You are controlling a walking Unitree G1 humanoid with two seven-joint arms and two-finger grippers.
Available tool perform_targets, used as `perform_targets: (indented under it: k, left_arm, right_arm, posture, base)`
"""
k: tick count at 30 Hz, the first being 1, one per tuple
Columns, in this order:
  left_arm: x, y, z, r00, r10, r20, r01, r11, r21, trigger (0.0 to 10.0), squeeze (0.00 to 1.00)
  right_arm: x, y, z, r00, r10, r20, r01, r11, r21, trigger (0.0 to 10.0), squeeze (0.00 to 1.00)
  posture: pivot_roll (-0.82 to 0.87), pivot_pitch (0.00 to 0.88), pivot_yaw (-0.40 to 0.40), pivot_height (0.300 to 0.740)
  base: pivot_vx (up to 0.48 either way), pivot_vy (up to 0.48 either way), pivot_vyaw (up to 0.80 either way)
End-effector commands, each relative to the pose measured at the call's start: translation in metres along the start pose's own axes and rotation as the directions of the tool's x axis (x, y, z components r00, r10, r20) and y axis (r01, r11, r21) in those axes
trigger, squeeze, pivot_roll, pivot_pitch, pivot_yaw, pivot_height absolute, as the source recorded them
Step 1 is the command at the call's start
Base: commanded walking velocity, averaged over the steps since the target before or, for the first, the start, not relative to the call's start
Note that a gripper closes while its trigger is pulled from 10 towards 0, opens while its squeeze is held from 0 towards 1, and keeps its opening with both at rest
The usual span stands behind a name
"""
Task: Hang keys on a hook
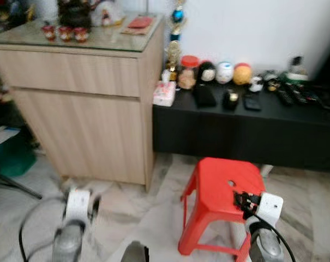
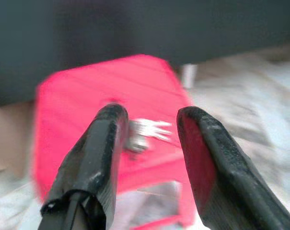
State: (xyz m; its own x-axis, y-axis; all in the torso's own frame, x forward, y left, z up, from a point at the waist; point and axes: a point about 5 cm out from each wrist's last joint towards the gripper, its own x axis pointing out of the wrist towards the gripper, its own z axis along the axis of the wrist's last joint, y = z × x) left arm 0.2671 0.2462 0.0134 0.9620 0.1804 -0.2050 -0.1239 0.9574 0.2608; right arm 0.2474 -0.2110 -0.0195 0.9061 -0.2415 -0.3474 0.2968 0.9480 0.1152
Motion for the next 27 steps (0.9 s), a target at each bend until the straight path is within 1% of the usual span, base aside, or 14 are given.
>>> perform_targets:
  k: [1,2,4,5,7,9,10,13,16,22,27]
  left_arm:
    - [-0.018,-0.005,-0.027,0.995,-0.018,-0.099,0.016,1.000,-0.018,10.0,0.00]
    - [-0.018,-0.004,-0.026,0.996,-0.020,-0.092,0.018,0.999,-0.026,10.0,0.00]
    - [-0.017,-0.002,-0.022,0.999,-0.011,-0.053,0.007,0.997,-0.071,10.0,0.00]
    - [-0.017,-0.002,-0.021,0.999,-0.011,-0.050,0.007,0.997,-0.075,10.0,0.00]
    - [-0.017,-0.005,-0.019,0.999,-0.030,-0.035,0.027,0.995,-0.093,10.0,0.00]
    - [-0.018,-0.008,-0.018,0.998,-0.057,-0.026,0.055,0.996,-0.076,10.0,0.00]
    - [-0.019,-0.010,-0.017,0.998,-0.067,-0.008,0.066,0.995,-0.074,10.0,0.00]
    - [-0.021,-0.010,-0.016,0.997,-0.070,0.016,0.071,0.994,-0.084,10.0,0.00]
    - [-0.026,-0.011,-0.018,0.994,-0.104,0.020,0.106,0.990,-0.090,10.0,0.00]
    - [-0.026,-0.011,-0.019,0.994,-0.109,0.010,0.109,0.989,-0.098,10.0,0.00]
    - [-0.023,-0.010,-0.016,0.993,-0.116,0.010,0.116,0.988,-0.101,10.0,0.00]
  right_arm:
    - [0.000,-0.003,0.000,1.000,-0.009,-0.004,0.009,1.000,0.004,10.0,0.00]
    - [0.000,-0.003,-0.001,1.000,-0.007,-0.008,0.007,1.000,0.001,10.0,0.00]
    - [0.001,-0.002,-0.001,1.000,0.000,-0.015,0.000,1.000,-0.004,10.0,0.00]
    - [0.001,-0.001,0.000,1.000,0.000,-0.015,0.000,1.000,-0.003,10.0,0.00]
    - [0.003,0.001,0.002,1.000,0.006,-0.010,-0.006,1.000,-0.002,10.0,0.00]
    - [0.003,0.001,0.002,1.000,0.008,-0.009,-0.008,1.000,-0.002,10.0,0.00]
    - [0.002,0.001,0.002,1.000,0.007,-0.009,-0.007,1.000,-0.002,10.0,0.00]
    - [0.000,-0.001,-0.001,1.000,0.005,-0.013,-0.005,1.000,-0.002,10.0,0.00]
    - [-0.003,-0.003,-0.007,1.000,-0.003,-0.031,0.003,1.000,-0.005,10.0,0.00]
    - [-0.001,0.000,-0.004,1.000,-0.001,-0.021,0.002,1.000,0.016,10.0,0.00]
    - [0.000,0.000,-0.002,1.000,-0.001,-0.017,0.001,1.000,0.012,10.0,0.00]
  posture:
    - [0.17,0.006,-0.073,0.652]
    - [0.17,0.006,-0.073,0.652]
    - [0.17,0.005,-0.078,0.652]
    - [0.17,0.005,-0.078,0.652]
    - [0.17,0.003,-0.078,0.652]
    - [0.16,0.000,-0.075,0.652]
    - [0.16,0.000,-0.073,0.652]
    - [0.16,0.000,-0.067,0.652]
    - [0.16,0.000,-0.065,0.652]
    - [0.15,0.000,-0.060,0.652]
    - [0.16,0.000,-0.060,0.652]
  base:
    - [0.000,0.000,0.00]
    - [0.000,0.000,0.00]
    - [0.000,0.000,0.00]
    - [0.000,0.000,0.00]
    - [0.000,0.000,0.00]
    - [0.000,0.000,0.00]
    - [0.000,0.000,0.00]
    - [0.000,0.000,0.00]
    - [0.000,0.000,0.00]
    - [0.000,0.000,0.00]
    - [0.266,0.000,0.00]
